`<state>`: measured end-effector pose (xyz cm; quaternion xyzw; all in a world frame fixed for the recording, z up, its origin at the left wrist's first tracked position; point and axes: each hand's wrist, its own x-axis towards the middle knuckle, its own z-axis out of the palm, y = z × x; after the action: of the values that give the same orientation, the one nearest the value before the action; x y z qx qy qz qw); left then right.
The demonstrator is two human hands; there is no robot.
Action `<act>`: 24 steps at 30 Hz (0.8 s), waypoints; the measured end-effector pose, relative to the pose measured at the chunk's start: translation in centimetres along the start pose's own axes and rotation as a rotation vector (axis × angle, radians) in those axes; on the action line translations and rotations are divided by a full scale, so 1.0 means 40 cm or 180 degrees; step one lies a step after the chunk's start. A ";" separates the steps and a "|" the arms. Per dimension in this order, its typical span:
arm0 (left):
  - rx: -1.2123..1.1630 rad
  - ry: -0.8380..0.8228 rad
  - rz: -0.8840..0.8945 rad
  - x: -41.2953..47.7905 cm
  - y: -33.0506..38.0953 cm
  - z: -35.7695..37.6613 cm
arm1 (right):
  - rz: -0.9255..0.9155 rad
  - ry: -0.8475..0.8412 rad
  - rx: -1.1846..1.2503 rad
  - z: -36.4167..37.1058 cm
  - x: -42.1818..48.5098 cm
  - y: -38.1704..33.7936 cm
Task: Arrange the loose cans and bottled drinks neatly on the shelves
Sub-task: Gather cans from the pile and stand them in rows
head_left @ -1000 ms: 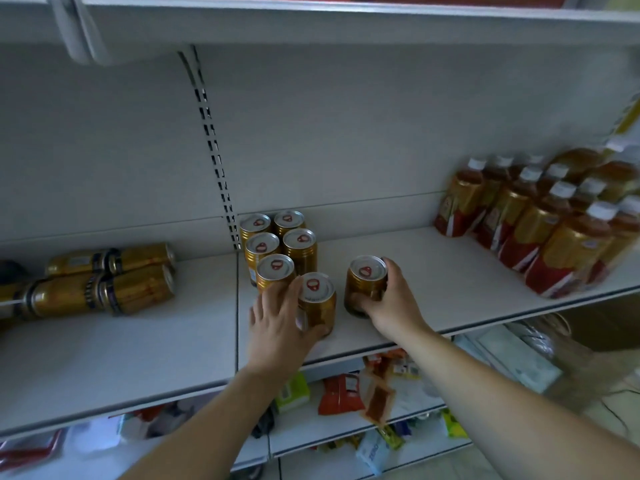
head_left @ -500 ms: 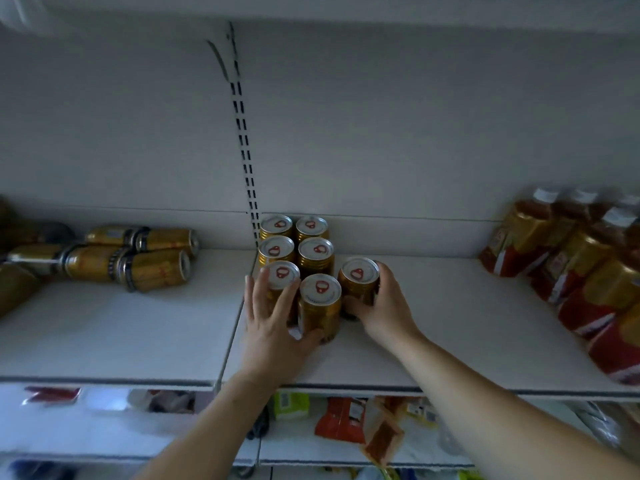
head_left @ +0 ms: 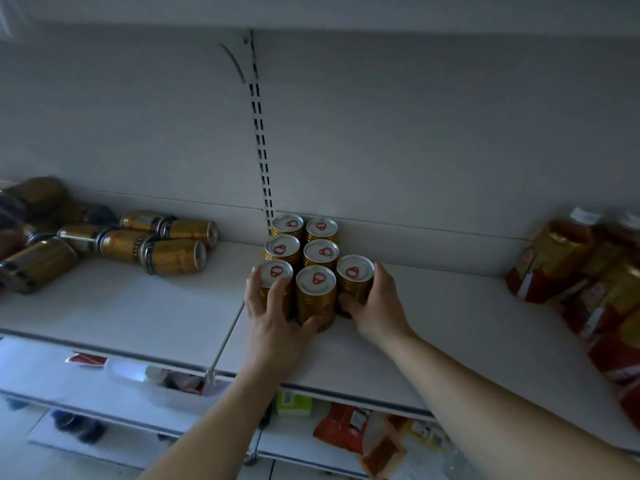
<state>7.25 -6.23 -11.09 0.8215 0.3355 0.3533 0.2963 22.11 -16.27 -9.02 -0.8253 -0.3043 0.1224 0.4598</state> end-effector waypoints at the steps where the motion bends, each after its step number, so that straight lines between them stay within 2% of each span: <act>1: 0.0024 0.0007 0.0002 -0.001 -0.003 -0.002 | 0.0039 0.0056 -0.0033 0.004 0.004 0.000; 7: 0.0045 -0.0072 -0.0231 -0.001 -0.009 -0.004 | 0.0245 0.0244 0.0052 0.014 0.047 -0.002; 11: -0.0076 -0.0147 -0.0485 0.015 0.006 0.005 | 0.0405 0.0171 0.0153 0.012 0.108 -0.027; 24: -0.0157 -0.0112 -0.0625 0.013 -0.002 0.007 | 0.0339 0.0014 -0.0285 0.009 0.223 -0.026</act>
<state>7.71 -5.87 -11.12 0.7832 0.4004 0.3162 0.3555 28.53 -10.15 -7.68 -0.8603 -0.2640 0.1311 0.4160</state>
